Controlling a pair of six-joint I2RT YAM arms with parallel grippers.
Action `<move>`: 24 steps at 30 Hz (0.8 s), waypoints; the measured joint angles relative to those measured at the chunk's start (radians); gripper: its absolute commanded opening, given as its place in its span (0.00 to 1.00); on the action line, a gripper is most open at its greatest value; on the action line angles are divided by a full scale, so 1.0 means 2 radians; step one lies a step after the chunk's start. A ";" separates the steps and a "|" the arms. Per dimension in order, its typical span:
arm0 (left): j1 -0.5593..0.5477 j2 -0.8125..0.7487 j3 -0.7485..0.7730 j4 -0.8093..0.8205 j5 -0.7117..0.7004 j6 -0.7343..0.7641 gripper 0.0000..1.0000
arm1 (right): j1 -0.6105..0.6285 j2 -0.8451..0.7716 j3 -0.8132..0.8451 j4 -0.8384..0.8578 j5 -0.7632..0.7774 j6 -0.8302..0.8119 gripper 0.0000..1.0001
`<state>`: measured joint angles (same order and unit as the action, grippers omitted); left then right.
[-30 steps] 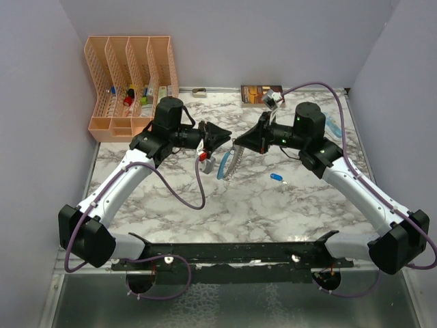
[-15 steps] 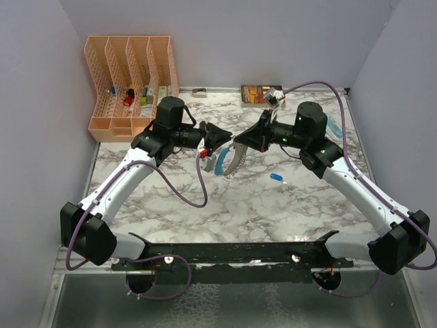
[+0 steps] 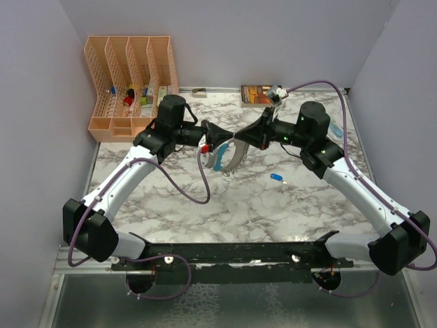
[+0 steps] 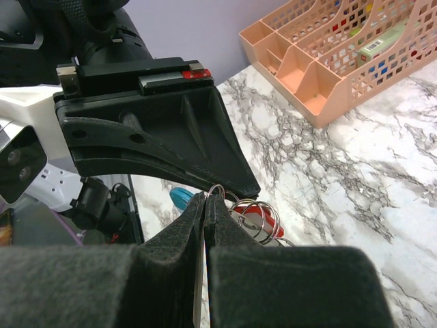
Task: Put the keys on the keyring
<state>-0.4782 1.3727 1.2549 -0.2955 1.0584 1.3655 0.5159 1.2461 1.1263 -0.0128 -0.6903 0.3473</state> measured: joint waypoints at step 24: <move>-0.002 0.011 0.010 0.077 0.006 -0.117 0.00 | 0.000 -0.025 -0.046 0.101 0.058 0.007 0.01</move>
<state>-0.4820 1.3949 1.2739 -0.1413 1.0702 1.1313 0.5156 1.1965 1.0351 0.1890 -0.5747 0.3614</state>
